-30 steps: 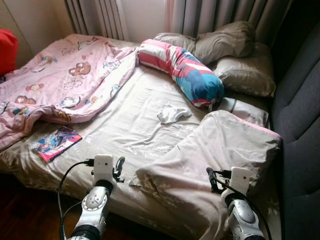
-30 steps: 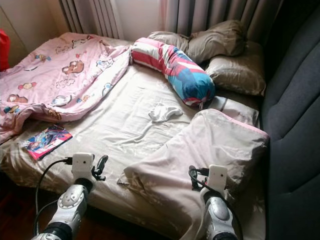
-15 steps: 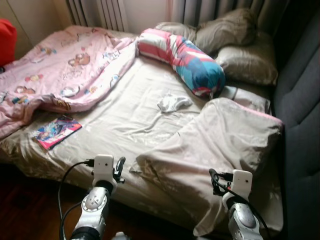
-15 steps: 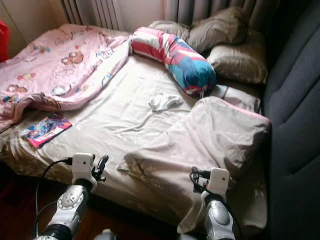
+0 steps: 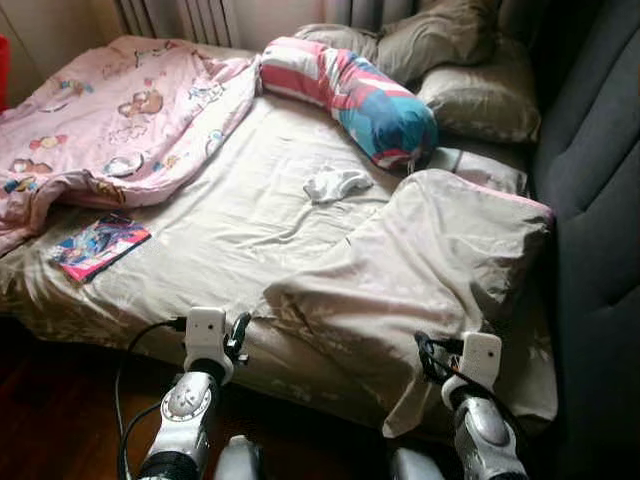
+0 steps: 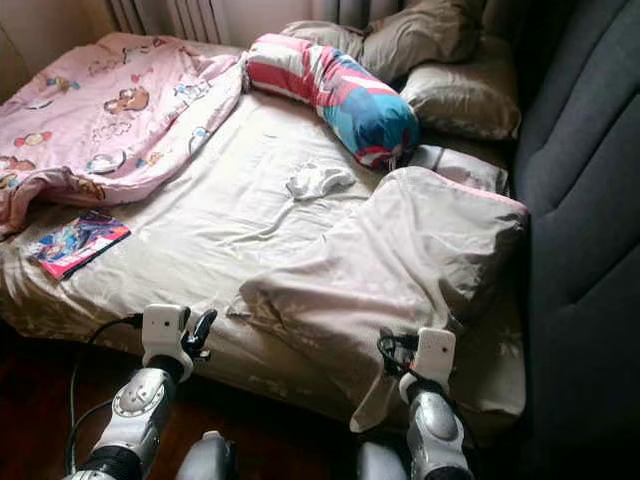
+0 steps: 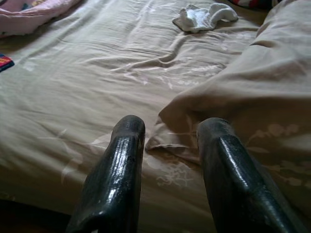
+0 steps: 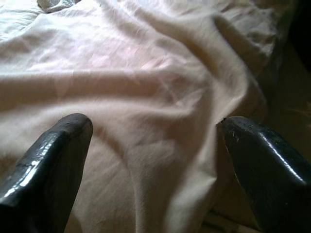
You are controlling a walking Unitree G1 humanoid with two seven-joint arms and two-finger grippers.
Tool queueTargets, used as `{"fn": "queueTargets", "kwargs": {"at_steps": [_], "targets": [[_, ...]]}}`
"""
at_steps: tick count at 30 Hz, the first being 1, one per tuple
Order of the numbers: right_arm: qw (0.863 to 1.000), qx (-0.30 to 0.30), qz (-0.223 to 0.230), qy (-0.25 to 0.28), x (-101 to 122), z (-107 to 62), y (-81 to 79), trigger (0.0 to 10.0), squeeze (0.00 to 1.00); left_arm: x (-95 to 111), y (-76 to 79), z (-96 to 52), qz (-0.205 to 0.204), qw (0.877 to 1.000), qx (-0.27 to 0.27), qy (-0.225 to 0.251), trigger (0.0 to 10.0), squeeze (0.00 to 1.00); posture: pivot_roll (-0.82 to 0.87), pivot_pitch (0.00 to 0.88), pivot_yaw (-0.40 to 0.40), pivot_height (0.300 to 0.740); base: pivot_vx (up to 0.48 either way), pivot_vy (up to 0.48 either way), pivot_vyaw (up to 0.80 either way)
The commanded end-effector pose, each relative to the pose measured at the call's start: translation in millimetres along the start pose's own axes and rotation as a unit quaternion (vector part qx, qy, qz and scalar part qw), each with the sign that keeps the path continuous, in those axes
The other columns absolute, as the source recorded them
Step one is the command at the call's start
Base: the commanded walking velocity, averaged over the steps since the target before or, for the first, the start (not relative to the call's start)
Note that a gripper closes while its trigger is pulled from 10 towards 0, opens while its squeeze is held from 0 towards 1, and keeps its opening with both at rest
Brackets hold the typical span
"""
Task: Clean up the room
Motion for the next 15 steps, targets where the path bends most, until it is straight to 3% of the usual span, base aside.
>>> {"fn": "queueTargets", "kwargs": {"at_steps": [1, 4, 15], "targets": [[1.000, -0.004, 0.003, -0.002, 2.0, 1.9, 1.4, 10.0, 0.00, 5.5, 0.6, 3.8, 0.003, 1.000, -0.002, 0.003, 10.0, 0.00, -0.03, 0.121, 0.010, 0.709, 0.000, 0.000, 0.00], [1.000, -0.004, 0.006, -0.003, 2.4, 2.4, 1.4, 10.0, 0.00, 5.6, 1.0, 4.1, 0.003, 1.000, -0.004, 0.002, 10.0, 0.00, -0.03, 0.119, 0.011, 0.728, 0.000, 0.000, 0.00], [0.998, -0.023, 0.014, -0.051, -12.4, 0.4, 2.4, 10.0, 0.00, 4.6, 1.8, 4.5, 0.003, 1.000, -0.013, -0.005, 10.0, 0.00, -0.02, 0.112, 0.020, 0.728, 0.000, 0.000, 0.00]]}}
Point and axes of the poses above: a point about 5 cm out from each wrist's last joint towards the gripper, its own z axis pointing out of the wrist towards the gripper, its own x axis along the axis of the wrist's last joint, y = z × x, the point moved 4 cm from there along z, pointing out of the wrist towards the gripper, and after that the axes turned 12 degrees about -z, right-handed, at the moved point
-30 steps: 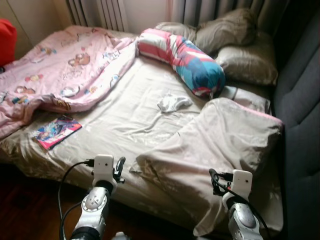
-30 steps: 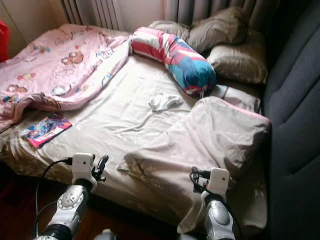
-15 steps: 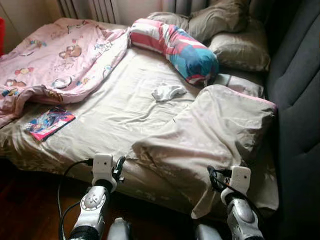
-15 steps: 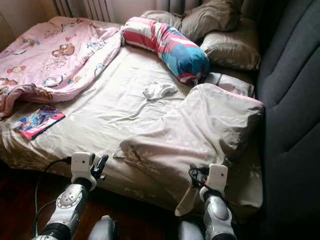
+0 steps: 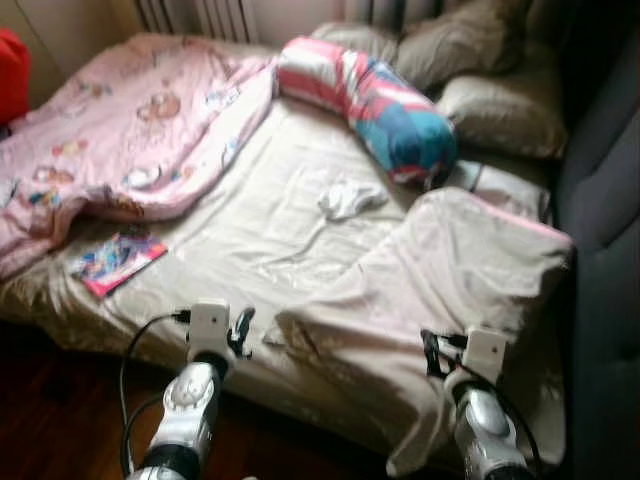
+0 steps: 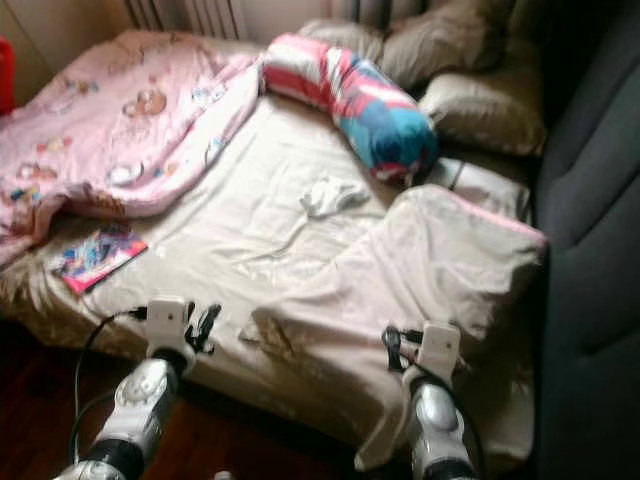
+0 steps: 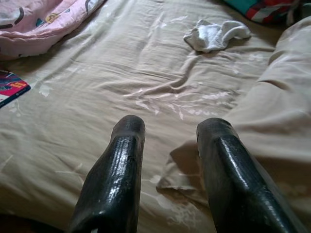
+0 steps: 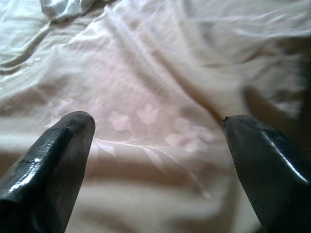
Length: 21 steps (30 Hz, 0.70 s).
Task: Clean up the room
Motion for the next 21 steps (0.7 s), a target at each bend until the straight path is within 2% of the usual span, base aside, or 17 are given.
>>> {"fn": "queueTargets", "kwargs": {"at_steps": [1, 8, 15, 21], "targets": [[0.999, -0.001, 0.006, -0.033, -14.3, -3.6, -2.1, 10.0, 0.00, -3.6, -4.3, -2.6, 0.001, 1.000, 0.002, -0.010, 10.0, 0.00, -0.02, 0.115, 0.021, 0.723, 0.000, 0.000, 0.00], [1.000, -0.005, 0.005, -0.024, -12.0, -3.9, -2.4, 10.0, 0.00, -2.8, -6.2, -2.8, 0.001, 1.000, 0.001, -0.011, 10.0, 0.00, -0.02, 0.125, 0.023, 0.690, 0.000, 0.000, 0.00], [1.000, -0.005, 0.008, -0.014, -9.4, -4.1, -2.2, 10.0, 0.00, -2.9, -6.9, -2.9, -0.001, 1.000, 0.003, -0.012, 10.0, 0.00, -0.02, 0.128, 0.023, 0.690, 0.000, 0.000, 0.00], [1.000, -0.005, -0.001, -0.027, -13.8, -4.8, -2.1, 10.0, 0.00, -3.6, -5.7, -2.8, 0.000, 1.000, 0.002, -0.014, 10.0, 0.00, -0.02, 0.129, 0.023, 0.690, 0.000, 0.000, 0.00]]}}
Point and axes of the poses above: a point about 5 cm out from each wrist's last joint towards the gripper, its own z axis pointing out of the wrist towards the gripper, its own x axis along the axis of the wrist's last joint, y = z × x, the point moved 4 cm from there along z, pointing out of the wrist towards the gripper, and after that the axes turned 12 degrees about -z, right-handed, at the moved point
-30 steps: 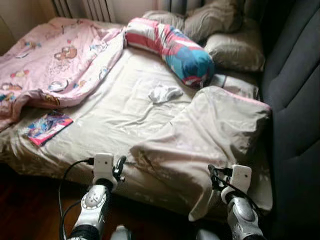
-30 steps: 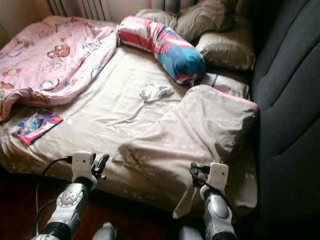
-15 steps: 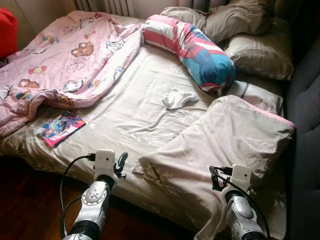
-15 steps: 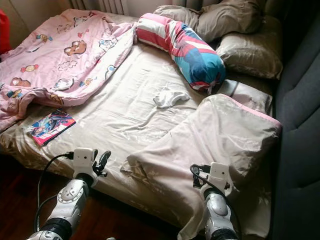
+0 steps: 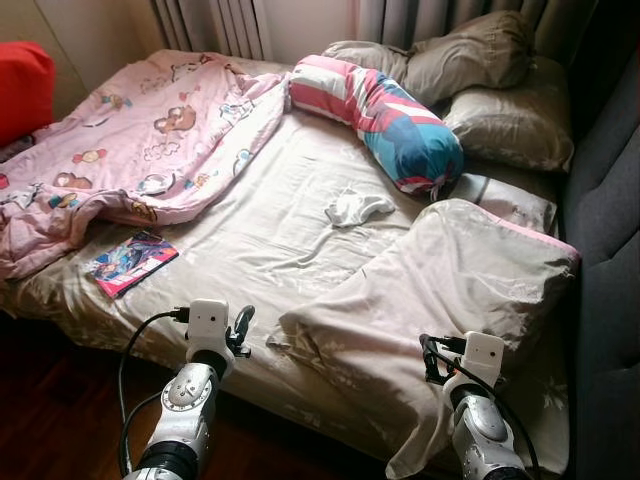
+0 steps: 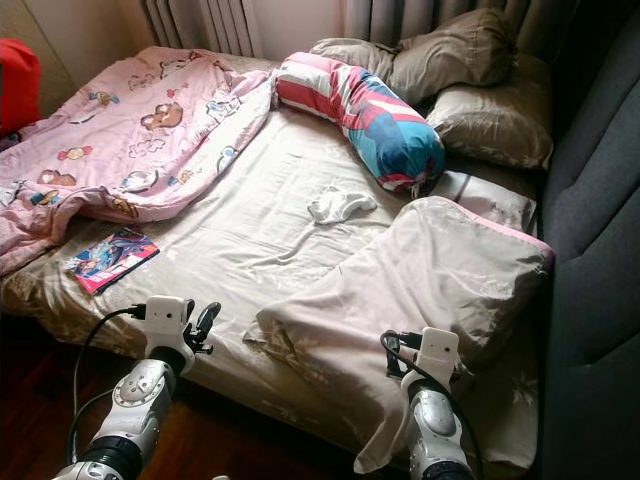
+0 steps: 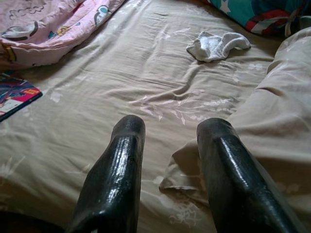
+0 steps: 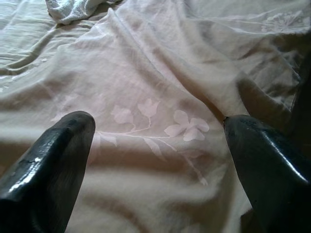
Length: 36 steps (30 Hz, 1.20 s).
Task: Clean up the room
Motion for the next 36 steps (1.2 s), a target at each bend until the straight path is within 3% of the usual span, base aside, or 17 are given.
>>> {"fn": "queueTargets", "kwargs": {"at_steps": [1, 11, 16, 26, 36], "targets": [[1.000, 0.002, -0.005, -0.019, -8.8, -2.5, -2.0, 10.0, 0.00, -3.2, -3.2, -2.5, -0.001, 1.000, 0.003, -0.008, 10.0, 0.00, -0.02, 0.129, 0.023, 0.690, 0.000, 0.000, 0.00], [0.999, -0.009, -0.013, -0.037, -15.2, -3.6, 2.8, 10.0, 0.00, -8.5, -1.6, -3.1, -0.009, 1.000, 0.002, -0.021, 10.0, 0.00, -0.02, 0.131, 0.025, 0.690, 0.000, 0.000, 0.00], [0.999, -0.012, -0.008, -0.038, -14.9, -3.3, 2.8, 10.0, 0.00, -8.3, -1.8, -2.9, -0.008, 1.000, 0.002, -0.022, 10.0, 0.00, -0.02, 0.132, 0.025, 0.690, 0.000, 0.480, 0.00], [0.999, -0.010, -0.004, -0.035, -13.5, -2.8, 2.6, 10.0, 0.00, -9.7, -1.7, -3.5, -0.004, 1.000, 0.001, -0.026, 10.0, 0.00, -0.02, 0.139, 0.025, 0.690, 0.000, 0.033, -0.68], [0.999, -0.015, -0.003, -0.029, -11.6, -2.5, 3.4, 10.0, 0.00, -9.0, 2.1, -2.7, 0.005, 1.000, -0.007, -0.025, 10.0, 0.00, -0.01, 0.145, 0.026, 0.690, 0.000, 0.191, 0.00]]}}
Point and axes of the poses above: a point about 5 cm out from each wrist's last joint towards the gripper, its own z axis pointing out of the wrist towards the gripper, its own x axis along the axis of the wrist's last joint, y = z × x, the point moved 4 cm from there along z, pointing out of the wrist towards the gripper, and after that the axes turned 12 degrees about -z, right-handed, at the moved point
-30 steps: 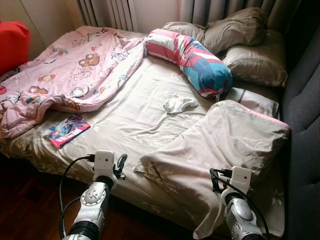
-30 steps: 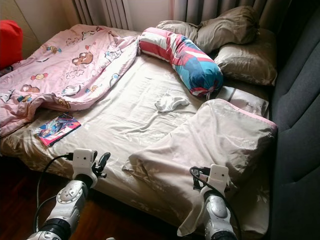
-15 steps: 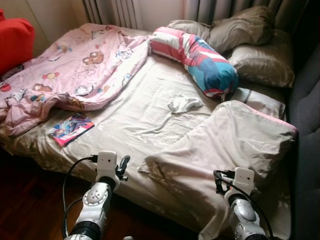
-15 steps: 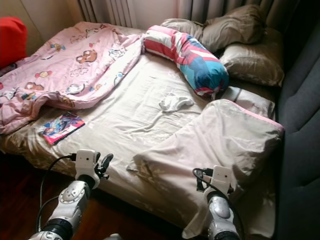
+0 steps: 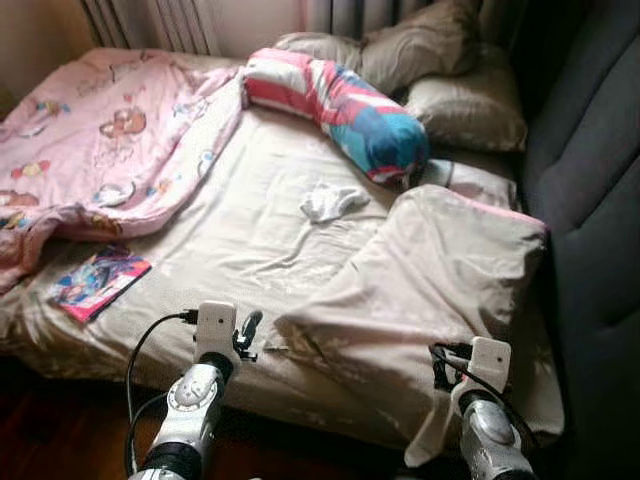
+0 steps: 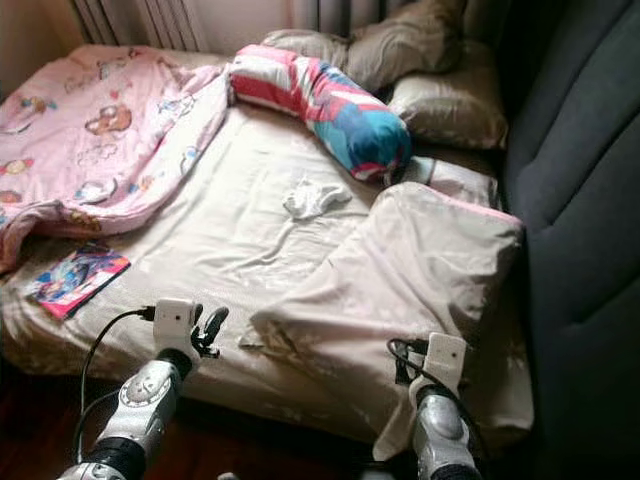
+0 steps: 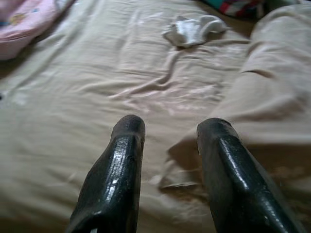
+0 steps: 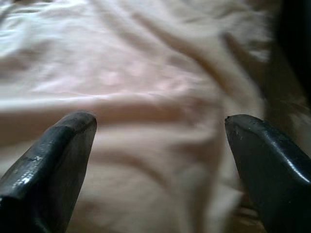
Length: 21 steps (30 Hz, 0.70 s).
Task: Clean up the room
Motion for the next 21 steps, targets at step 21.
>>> {"fn": "queueTargets", "kwargs": {"at_steps": [21], "targets": [[1.000, -0.009, 0.006, -0.018, -6.8, -1.2, 2.5, 10.0, 0.00, -6.3, -1.7, -3.5, 0.005, 1.000, -0.002, -0.014, 10.0, 0.00, -0.02, 0.154, 0.029, 0.690, 0.000, 0.127, -0.38]]}}
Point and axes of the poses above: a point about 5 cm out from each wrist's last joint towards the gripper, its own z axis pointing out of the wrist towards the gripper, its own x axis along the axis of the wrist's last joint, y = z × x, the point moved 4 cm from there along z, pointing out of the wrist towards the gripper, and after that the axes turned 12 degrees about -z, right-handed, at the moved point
